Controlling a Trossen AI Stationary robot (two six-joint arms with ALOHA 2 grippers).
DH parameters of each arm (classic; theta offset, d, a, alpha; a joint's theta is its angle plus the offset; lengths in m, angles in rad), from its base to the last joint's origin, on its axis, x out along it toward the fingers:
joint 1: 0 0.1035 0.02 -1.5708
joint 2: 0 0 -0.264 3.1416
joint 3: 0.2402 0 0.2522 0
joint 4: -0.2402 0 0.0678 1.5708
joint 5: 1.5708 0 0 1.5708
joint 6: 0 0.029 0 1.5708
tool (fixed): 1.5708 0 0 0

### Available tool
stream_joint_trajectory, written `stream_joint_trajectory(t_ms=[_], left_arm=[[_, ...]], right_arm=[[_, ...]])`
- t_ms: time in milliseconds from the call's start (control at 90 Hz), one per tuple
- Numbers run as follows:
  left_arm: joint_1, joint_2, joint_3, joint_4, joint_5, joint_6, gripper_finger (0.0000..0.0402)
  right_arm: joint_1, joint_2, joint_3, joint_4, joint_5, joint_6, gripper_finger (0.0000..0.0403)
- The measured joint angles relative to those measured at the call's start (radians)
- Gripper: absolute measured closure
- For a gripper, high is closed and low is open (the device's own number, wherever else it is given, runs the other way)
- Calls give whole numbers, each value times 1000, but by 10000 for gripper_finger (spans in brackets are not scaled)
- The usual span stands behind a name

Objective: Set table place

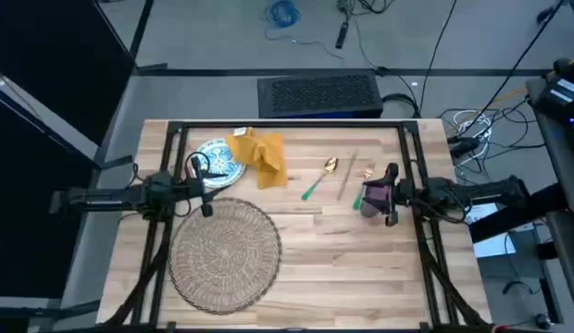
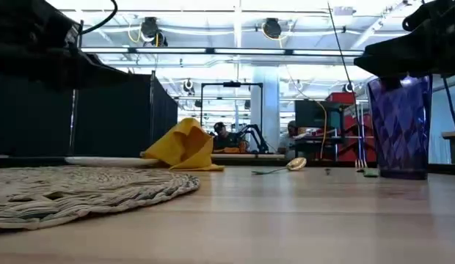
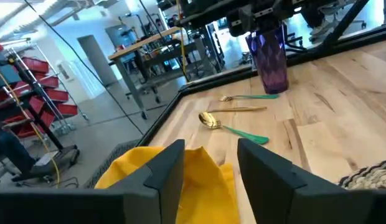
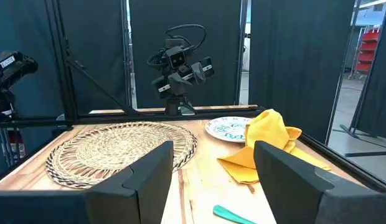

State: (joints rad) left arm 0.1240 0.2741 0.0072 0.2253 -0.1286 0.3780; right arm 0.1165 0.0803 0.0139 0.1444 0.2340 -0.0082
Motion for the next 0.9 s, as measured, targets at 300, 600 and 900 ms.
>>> stream_joint_trajectory(t_ms=[300, 600, 900], left_arm=[[0, 0, 0, 0, 0, 0, 265], [0, 0, 0, 0, 0, 0, 265], [0, 0, 0, 1, 0, -51, 265]], right_arm=[[0, 0, 0, 0, 0, 0, 193], [0, 0, 0, 0, 0, 0, 193], [0, 0, 0, 0, 0, 0, 193]])
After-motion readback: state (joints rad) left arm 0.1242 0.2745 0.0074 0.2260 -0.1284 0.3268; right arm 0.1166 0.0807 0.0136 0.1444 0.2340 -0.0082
